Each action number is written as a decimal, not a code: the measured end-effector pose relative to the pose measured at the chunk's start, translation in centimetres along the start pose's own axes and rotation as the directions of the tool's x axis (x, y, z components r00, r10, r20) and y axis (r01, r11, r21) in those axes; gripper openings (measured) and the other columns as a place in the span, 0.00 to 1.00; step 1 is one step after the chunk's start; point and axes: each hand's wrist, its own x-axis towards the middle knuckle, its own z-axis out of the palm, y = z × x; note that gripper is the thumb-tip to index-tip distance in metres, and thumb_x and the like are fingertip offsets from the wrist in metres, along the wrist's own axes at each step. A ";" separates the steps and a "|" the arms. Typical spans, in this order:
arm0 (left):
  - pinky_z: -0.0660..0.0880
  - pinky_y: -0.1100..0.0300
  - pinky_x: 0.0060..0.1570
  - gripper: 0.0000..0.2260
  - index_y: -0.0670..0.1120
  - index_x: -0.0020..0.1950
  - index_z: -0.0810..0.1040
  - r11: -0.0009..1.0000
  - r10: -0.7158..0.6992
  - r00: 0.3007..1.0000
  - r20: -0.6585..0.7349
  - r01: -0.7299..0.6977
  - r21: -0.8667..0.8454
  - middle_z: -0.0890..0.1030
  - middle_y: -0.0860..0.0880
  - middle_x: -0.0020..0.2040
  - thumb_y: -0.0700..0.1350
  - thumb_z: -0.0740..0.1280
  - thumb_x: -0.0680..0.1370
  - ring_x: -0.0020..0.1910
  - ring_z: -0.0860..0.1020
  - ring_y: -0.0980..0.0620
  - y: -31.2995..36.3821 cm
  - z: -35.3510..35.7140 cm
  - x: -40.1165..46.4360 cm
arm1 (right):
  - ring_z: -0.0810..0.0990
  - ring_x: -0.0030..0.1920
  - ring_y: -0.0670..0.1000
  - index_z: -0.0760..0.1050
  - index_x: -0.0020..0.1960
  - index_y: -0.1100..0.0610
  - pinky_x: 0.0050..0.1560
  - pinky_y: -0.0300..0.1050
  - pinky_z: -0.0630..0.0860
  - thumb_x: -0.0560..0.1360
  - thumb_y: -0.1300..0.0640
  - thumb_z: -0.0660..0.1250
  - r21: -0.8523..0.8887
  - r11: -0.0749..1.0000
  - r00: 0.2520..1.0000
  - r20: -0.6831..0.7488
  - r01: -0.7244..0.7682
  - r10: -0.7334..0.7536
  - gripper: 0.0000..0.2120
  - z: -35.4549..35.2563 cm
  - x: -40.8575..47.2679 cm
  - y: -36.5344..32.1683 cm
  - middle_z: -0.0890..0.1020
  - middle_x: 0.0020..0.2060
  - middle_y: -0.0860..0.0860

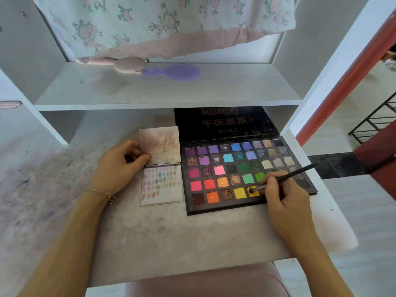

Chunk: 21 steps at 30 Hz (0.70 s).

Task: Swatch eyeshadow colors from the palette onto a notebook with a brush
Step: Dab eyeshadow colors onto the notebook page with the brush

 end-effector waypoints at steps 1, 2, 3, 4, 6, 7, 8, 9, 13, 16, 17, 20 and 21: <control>0.70 0.58 0.44 0.08 0.51 0.47 0.75 1.000 0.001 1.000 -0.001 -0.001 0.001 0.79 0.52 0.38 0.41 0.70 0.72 0.41 0.77 0.49 0.0 0.0 0.0 | 0.77 0.37 0.37 0.69 0.36 0.46 0.32 0.24 0.69 0.76 0.66 0.59 -0.004 1.000 1.000 -0.010 -0.005 0.005 0.17 0.0 0.0 0.0 0.77 0.30 0.45; 0.70 0.58 0.44 0.07 0.51 0.47 0.75 1.000 -0.001 1.000 -0.002 0.001 0.003 0.79 0.52 0.38 0.41 0.70 0.72 0.41 0.77 0.49 0.0 0.0 0.0 | 0.77 0.37 0.38 0.69 0.35 0.46 0.32 0.24 0.69 0.76 0.66 0.59 -0.003 1.000 1.000 -0.022 -0.007 0.007 0.17 -0.1 0.0 0.0 0.77 0.30 0.46; 0.70 0.58 0.44 0.07 0.51 0.47 0.75 1.000 -0.004 1.000 -0.002 0.004 0.003 0.79 0.51 0.39 0.41 0.70 0.72 0.41 0.77 0.49 0.0 0.0 0.0 | 0.77 0.36 0.38 0.69 0.35 0.46 0.32 0.24 0.69 0.76 0.66 0.59 0.002 1.000 1.000 -0.031 -0.005 0.005 0.17 -0.1 0.0 0.0 0.77 0.30 0.46; 0.70 0.59 0.43 0.07 0.51 0.47 0.75 1.000 -0.008 1.000 0.000 0.008 0.002 0.79 0.51 0.39 0.41 0.70 0.72 0.41 0.77 0.49 0.0 0.0 0.1 | 0.77 0.37 0.37 0.69 0.36 0.46 0.32 0.24 0.70 0.76 0.66 0.59 0.010 1.000 0.999 -0.035 -0.001 0.001 0.17 -0.1 0.0 0.0 0.77 0.30 0.46; 0.70 0.62 0.41 0.07 0.51 0.48 0.75 1.000 -0.011 1.000 0.006 0.011 0.004 0.79 0.51 0.39 0.42 0.69 0.73 0.41 0.77 0.50 -0.1 0.0 0.1 | 0.77 0.38 0.35 0.69 0.36 0.46 0.32 0.24 0.70 0.76 0.66 0.59 0.019 1.000 1.000 -0.028 0.001 0.000 0.17 -0.1 -0.1 -0.1 0.77 0.31 0.45; 0.70 0.64 0.41 0.07 0.51 0.48 0.75 1.000 -0.012 1.000 0.008 0.012 0.006 0.79 0.51 0.40 0.42 0.69 0.73 0.41 0.77 0.51 -0.2 0.0 0.1 | 0.77 0.38 0.35 0.69 0.36 0.46 0.32 0.23 0.70 0.76 0.66 0.59 0.016 1.000 1.000 -0.023 -0.003 0.003 0.17 -0.1 0.0 -0.1 0.77 0.31 0.44; 0.70 0.65 0.41 0.07 0.51 0.48 0.75 1.000 -0.012 1.000 0.009 0.012 0.008 0.79 0.51 0.40 0.42 0.69 0.73 0.41 0.77 0.51 -0.2 0.0 0.1 | 0.77 0.38 0.35 0.69 0.36 0.46 0.32 0.23 0.69 0.76 0.66 0.59 0.010 1.000 1.000 -0.023 -0.005 0.005 0.17 -0.1 0.0 -0.1 0.76 0.30 0.44; 0.70 0.64 0.41 0.07 0.51 0.48 0.75 1.000 -0.011 1.000 0.009 0.011 0.007 0.79 0.50 0.40 0.42 0.69 0.73 0.41 0.77 0.51 -0.2 0.0 0.1 | 0.77 0.37 0.36 0.69 0.36 0.46 0.31 0.23 0.69 0.76 0.66 0.59 0.003 1.000 1.000 -0.029 -0.004 0.004 0.17 -0.1 0.0 -0.1 0.76 0.30 0.44; 0.70 0.58 0.44 0.07 0.51 0.48 0.75 1.000 -0.015 1.000 0.010 0.014 0.002 0.80 0.48 0.41 0.42 0.69 0.73 0.42 0.77 0.49 0.0 0.0 0.1 | 0.77 0.36 0.35 0.69 0.36 0.46 0.32 0.23 0.70 0.76 0.67 0.59 0.018 1.000 0.998 -0.066 0.000 0.001 0.18 -0.1 -0.1 -0.2 0.76 0.30 0.44; 0.71 0.60 0.42 0.07 0.51 0.48 0.75 1.000 0.000 1.000 0.009 0.000 0.007 0.79 0.49 0.40 0.41 0.69 0.73 0.41 0.77 0.49 0.1 0.0 0.1 | 0.76 0.36 0.36 0.69 0.36 0.46 0.32 0.24 0.69 0.76 0.66 0.59 0.004 1.000 0.999 -0.045 -0.016 0.016 0.17 -0.1 -0.1 -0.2 0.76 0.29 0.44; 0.70 0.62 0.41 0.07 0.51 0.48 0.75 1.000 0.007 1.000 0.008 -0.008 0.008 0.79 0.50 0.39 0.41 0.69 0.73 0.41 0.76 0.50 0.1 0.0 0.1 | 0.76 0.35 0.36 0.69 0.35 0.47 0.32 0.24 0.69 0.76 0.66 0.59 0.004 1.000 0.998 -0.053 -0.020 0.020 0.17 -0.1 -0.1 -0.3 0.75 0.29 0.45; 0.69 0.66 0.40 0.07 0.50 0.48 0.75 1.000 0.012 1.000 0.007 -0.012 0.011 0.79 0.50 0.39 0.41 0.69 0.73 0.40 0.76 0.50 0.0 0.1 0.1 | 0.76 0.34 0.37 0.70 0.35 0.47 0.31 0.24 0.70 0.76 0.65 0.59 0.048 0.998 0.995 -0.089 -0.032 0.036 0.17 0.0 -0.2 -0.6 0.76 0.28 0.45; 0.69 0.66 0.40 0.08 0.51 0.48 0.75 1.000 0.012 1.000 0.005 -0.012 0.012 0.79 0.49 0.39 0.41 0.69 0.73 0.40 0.76 0.50 0.0 0.1 0.1 | 0.77 0.34 0.38 0.70 0.36 0.47 0.31 0.25 0.70 0.77 0.65 0.59 0.074 0.997 0.995 -0.089 -0.037 0.043 0.16 0.2 -0.3 -0.7 0.76 0.29 0.45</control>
